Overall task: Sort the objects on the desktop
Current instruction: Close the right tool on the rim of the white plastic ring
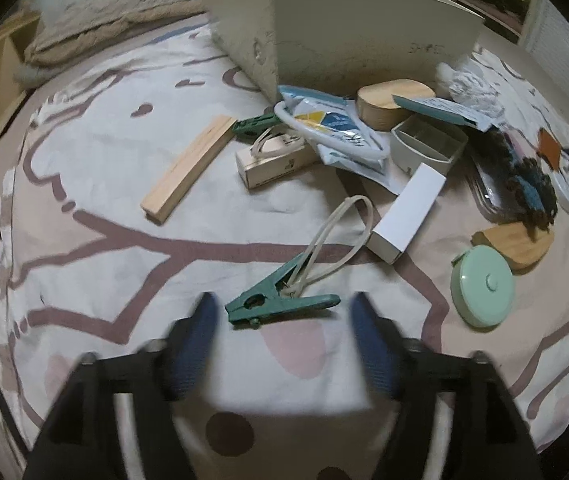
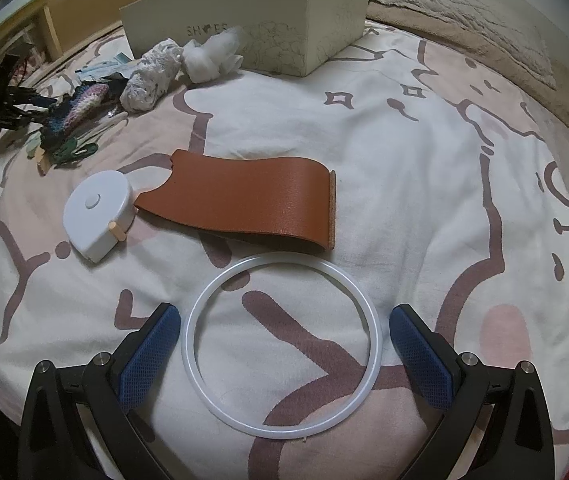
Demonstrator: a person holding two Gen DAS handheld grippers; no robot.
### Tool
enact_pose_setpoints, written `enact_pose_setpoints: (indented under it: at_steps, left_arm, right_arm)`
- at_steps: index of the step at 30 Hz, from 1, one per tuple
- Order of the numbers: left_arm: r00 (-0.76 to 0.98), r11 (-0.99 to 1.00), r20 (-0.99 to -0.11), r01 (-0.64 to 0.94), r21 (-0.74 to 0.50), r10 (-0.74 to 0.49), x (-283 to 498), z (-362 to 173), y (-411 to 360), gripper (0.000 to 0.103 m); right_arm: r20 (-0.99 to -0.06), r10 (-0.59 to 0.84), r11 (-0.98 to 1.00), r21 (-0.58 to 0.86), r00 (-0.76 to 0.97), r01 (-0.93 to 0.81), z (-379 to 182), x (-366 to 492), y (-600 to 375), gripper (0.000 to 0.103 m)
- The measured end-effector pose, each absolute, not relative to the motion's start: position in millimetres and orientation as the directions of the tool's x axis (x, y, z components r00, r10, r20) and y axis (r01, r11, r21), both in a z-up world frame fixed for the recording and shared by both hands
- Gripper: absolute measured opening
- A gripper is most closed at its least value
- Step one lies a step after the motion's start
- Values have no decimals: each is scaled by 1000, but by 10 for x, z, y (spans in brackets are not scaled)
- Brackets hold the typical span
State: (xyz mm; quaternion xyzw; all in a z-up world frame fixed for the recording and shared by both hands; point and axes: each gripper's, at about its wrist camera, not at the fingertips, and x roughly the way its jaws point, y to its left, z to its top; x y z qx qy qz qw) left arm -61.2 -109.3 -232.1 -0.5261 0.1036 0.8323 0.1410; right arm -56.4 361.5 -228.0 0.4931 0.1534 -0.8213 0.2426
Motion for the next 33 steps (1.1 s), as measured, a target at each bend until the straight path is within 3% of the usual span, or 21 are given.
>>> enact_pose_setpoints:
  at_steps: [13, 15, 19, 33]
  left_arm:
    - [-408, -958, -902, -285, -21, 142, -590, -2311, -1113, 80]
    - [-407, -960, -902, -280, -27, 144, -591, -2306, -1121, 80]
    - [-404, -964, -902, -260, -46, 152, -595, -2293, -1142, 80]
    - [-398, -971, -903, -228, -71, 160, -614, -2267, -1162, 78]
  right_arm:
    - [-902, -269, -793, 9, -336, 610, -2246, -577, 3652, 103]
    - [-906, -262, -794, 6, -333, 608, -2244, -586, 3643, 100]
    - [-909, -242, -817, 2, -339, 577, -2181, -645, 3675, 85]
    - [-914, -196, -817, -48, -356, 574, -2154, -605, 3598, 85]
